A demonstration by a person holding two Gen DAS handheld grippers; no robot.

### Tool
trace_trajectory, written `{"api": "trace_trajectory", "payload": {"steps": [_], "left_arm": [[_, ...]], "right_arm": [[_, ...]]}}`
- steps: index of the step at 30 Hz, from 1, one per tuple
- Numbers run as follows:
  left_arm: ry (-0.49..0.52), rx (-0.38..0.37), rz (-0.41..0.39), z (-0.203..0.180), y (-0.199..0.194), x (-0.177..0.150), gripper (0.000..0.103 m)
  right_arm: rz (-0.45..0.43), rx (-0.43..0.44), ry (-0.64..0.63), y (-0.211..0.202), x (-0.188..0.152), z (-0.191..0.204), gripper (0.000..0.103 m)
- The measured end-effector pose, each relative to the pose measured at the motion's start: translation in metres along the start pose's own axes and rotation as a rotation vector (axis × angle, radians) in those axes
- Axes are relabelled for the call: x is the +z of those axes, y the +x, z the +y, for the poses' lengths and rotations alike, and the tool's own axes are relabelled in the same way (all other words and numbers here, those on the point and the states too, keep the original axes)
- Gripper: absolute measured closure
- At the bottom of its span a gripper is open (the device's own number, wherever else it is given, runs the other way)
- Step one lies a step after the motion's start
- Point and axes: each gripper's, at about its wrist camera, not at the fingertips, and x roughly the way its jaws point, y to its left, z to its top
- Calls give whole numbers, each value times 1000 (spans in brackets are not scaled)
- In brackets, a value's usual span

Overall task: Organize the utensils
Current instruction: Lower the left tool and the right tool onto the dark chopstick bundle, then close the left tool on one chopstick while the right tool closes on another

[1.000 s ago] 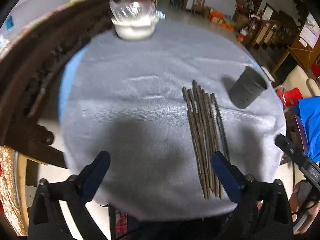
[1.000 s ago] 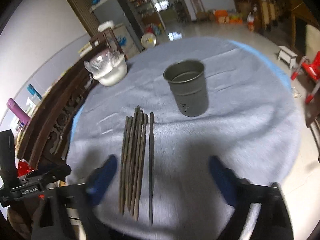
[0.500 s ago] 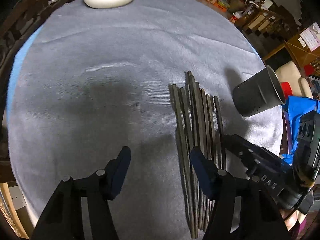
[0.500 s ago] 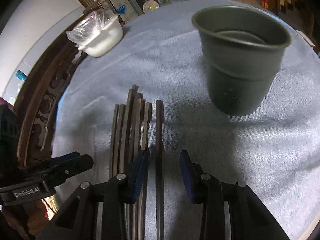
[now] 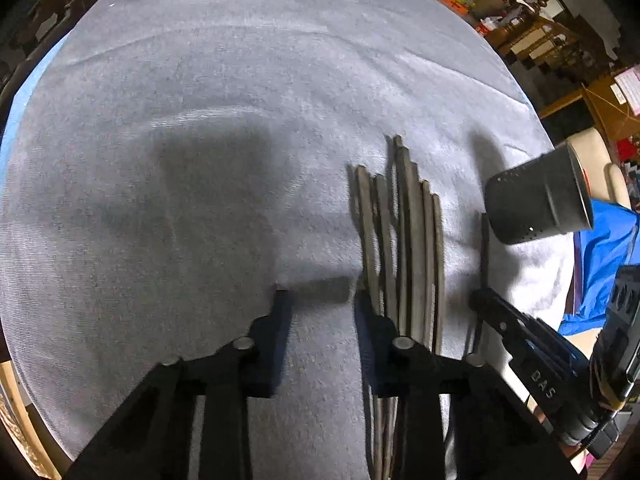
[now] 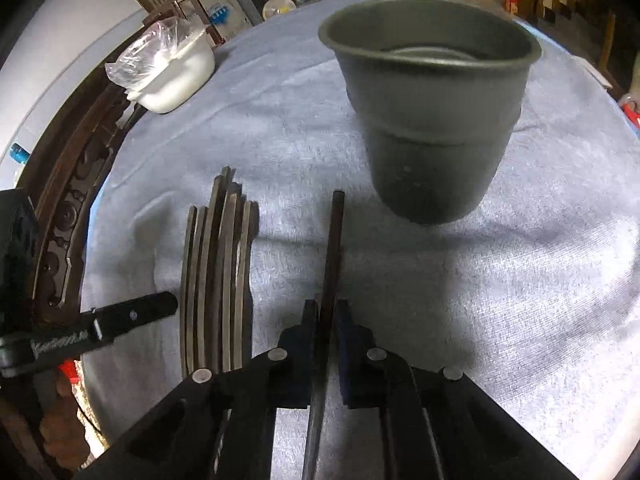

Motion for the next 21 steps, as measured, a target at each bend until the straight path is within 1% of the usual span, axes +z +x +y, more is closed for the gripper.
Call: {"api": "trace_trajectory", "payload": {"steps": [3, 6, 9, 10, 13, 16, 19, 21], "left_arm": [[-24, -10, 21, 8, -5, 2, 76], [-65, -54, 42, 13, -8, 8, 76], [-101, -78, 11, 19, -21, 16, 76], [-104, -84, 11, 18, -22, 19, 76], [-113, -78, 33, 17, -15, 25, 75], [-129, -64, 76, 15, -2, 25, 75], [-139, -83, 71, 13, -7, 24, 75], [-140, -79, 67, 8, -5, 27, 75]], "right_arm": [[19, -10, 0, 1, 3, 4, 91], [41, -14, 8, 4, 10, 6, 91], [46, -17, 3, 5, 11, 6, 91], [44, -15, 7, 6, 12, 7, 91], [39, -7, 20, 7, 12, 5, 91], [42, -8, 20, 7, 10, 4, 91], [49, -10, 19, 9, 12, 6, 91], [46, -19, 14, 9, 12, 8, 91]]}}
